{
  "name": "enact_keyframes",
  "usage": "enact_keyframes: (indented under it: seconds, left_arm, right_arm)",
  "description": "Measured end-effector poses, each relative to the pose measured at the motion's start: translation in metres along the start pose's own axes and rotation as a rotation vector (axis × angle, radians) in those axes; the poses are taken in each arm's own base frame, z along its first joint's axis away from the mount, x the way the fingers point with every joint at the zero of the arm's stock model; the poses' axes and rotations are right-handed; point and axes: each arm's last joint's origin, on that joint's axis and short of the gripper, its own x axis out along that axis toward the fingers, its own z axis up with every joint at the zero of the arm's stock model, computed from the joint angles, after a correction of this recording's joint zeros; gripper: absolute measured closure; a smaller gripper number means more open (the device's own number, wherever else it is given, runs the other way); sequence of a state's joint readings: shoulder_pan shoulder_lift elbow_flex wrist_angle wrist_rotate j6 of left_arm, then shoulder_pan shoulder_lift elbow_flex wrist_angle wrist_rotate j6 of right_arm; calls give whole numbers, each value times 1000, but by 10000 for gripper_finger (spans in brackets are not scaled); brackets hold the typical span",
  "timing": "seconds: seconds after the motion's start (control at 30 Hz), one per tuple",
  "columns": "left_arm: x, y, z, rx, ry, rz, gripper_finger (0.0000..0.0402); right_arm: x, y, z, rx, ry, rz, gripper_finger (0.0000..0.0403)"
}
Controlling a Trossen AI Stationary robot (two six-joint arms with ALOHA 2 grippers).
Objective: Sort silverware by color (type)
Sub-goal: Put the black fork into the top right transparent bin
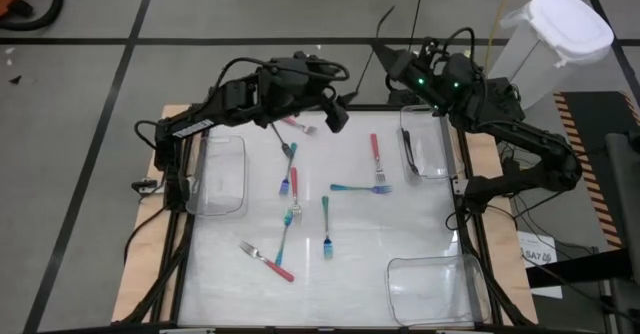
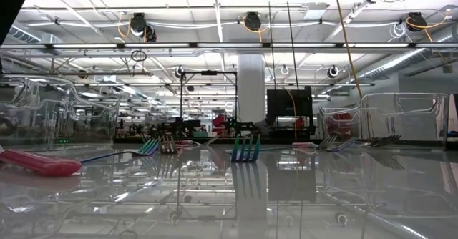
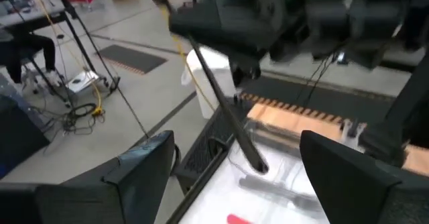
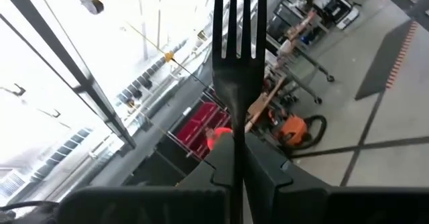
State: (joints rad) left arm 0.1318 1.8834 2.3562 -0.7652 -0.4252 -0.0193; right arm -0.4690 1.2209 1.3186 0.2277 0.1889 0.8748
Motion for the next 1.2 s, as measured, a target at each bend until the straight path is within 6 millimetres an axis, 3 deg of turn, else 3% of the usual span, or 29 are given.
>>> enact_keyframes:
  seconds: [0.43, 1.2]
  left_arm:
    - [27, -14, -16, 23, 49, 14, 86]
    - [28, -9, -8, -52, -19, 42, 272]
  right_arm:
    - [0, 5, 4, -20, -33, 49, 395]
    - [0, 5, 3, -20, -33, 49, 395]
